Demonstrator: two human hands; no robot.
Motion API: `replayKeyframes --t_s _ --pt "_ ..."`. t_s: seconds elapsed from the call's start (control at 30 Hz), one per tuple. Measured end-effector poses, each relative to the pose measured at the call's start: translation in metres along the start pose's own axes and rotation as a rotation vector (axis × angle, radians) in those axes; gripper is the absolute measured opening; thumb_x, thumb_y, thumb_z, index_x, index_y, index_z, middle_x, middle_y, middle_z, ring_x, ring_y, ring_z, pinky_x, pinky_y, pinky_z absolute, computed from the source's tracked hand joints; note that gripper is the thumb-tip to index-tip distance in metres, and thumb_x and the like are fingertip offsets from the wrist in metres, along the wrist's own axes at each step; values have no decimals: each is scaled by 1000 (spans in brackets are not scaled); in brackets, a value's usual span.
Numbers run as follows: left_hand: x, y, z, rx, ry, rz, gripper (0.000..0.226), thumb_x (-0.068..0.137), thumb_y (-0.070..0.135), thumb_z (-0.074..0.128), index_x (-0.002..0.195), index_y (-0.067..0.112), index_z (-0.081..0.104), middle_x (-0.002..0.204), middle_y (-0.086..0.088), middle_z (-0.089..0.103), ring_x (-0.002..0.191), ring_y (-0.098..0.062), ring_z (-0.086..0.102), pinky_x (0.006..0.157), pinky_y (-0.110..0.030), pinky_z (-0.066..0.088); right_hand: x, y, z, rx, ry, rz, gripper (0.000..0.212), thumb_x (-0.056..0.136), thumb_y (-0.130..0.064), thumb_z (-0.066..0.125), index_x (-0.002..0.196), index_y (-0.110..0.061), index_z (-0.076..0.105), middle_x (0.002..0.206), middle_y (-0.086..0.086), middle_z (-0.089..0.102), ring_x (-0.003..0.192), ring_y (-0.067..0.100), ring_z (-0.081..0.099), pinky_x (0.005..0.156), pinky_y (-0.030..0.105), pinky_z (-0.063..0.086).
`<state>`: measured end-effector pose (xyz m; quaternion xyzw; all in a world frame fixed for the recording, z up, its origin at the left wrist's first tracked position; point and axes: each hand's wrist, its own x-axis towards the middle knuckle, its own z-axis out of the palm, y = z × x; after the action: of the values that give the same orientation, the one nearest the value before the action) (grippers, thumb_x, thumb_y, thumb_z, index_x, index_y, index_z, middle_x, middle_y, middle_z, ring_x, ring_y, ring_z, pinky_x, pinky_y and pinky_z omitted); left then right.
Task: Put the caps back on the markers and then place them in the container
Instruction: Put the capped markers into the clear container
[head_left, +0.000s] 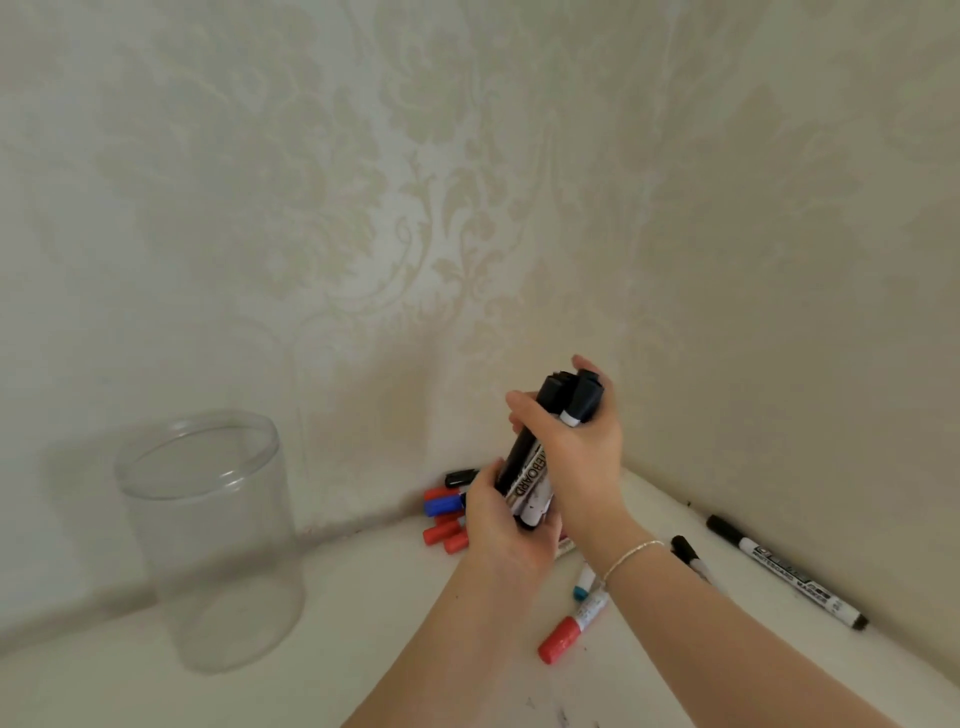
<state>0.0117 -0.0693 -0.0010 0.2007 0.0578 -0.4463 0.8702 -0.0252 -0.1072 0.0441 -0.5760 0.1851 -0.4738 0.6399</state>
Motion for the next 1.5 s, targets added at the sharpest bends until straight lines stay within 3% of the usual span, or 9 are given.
replayKeyframes --t_s 0.07,0.2,0.33,0.5,0.67,0.9,1.07,1.27,1.5 --pt "1 3 0 14 19 14 21 95 19 47 104 8 63 86 -10 69 81 -22 64 80 -32 50 1 1 7 1 18 -16 59 66 -20 82 114 -30 50 92 10 66 85 30 69 79 43 57" --pt "0 14 -7 114 3 99 37 95 29 51 121 5 62 115 -15 68 113 -30 62 105 -44 43 -5 -1 28 25 4 85 33 74 -4 74 93 -13 49 73 9 59 66 25 66 69 46 57" --pt "-17 33 -2 425 55 290 36 96 46 47 106 17 66 108 -9 71 107 -24 65 102 -42 47 -8 -15 46 49 49 99 20 78 -1 65 85 -9 49 66 10 55 51 19 59 51 32 55" --pt "-87 78 -2 1407 -85 1094 52 92 54 42 137 28 36 139 18 36 124 17 32 94 4 25 -5 -49 70 195 38 17 17 78 -1 62 90 -8 51 70 11 53 50 16 59 49 27 53" --pt "-134 155 -11 1699 31 1771 63 86 59 51 134 19 40 142 -2 41 134 -12 37 108 -23 32 -17 -69 113 322 -110 15 18 79 1 62 89 -9 50 66 8 52 52 17 59 53 29 52" --pt "-143 203 -56 1786 325 1397 110 50 82 58 142 30 28 145 14 28 135 -4 30 106 -35 38 -52 -64 181 228 -328 -1 20 76 -2 66 82 -14 52 70 5 55 62 15 59 62 29 54" --pt "-130 200 -83 1802 331 1206 113 53 73 69 146 31 20 146 18 20 134 -4 30 95 -23 39 -58 -42 202 107 -380 7 20 74 -2 69 86 -10 56 68 -2 52 50 1 50 50 12 47" --pt "-119 199 -82 1755 320 1177 118 57 58 81 149 29 14 154 9 20 141 -7 24 110 -24 30 -57 -23 195 -60 -503 52 21 76 -3 68 95 0 60 75 8 54 61 12 51 52 14 44" --pt "-115 193 -69 1741 263 1211 110 60 44 84 148 30 20 148 14 27 132 -7 38 100 -25 40 -60 -2 172 -183 -545 -106 59 71 1 68 116 -31 45 83 -5 55 66 11 56 65 26 53"
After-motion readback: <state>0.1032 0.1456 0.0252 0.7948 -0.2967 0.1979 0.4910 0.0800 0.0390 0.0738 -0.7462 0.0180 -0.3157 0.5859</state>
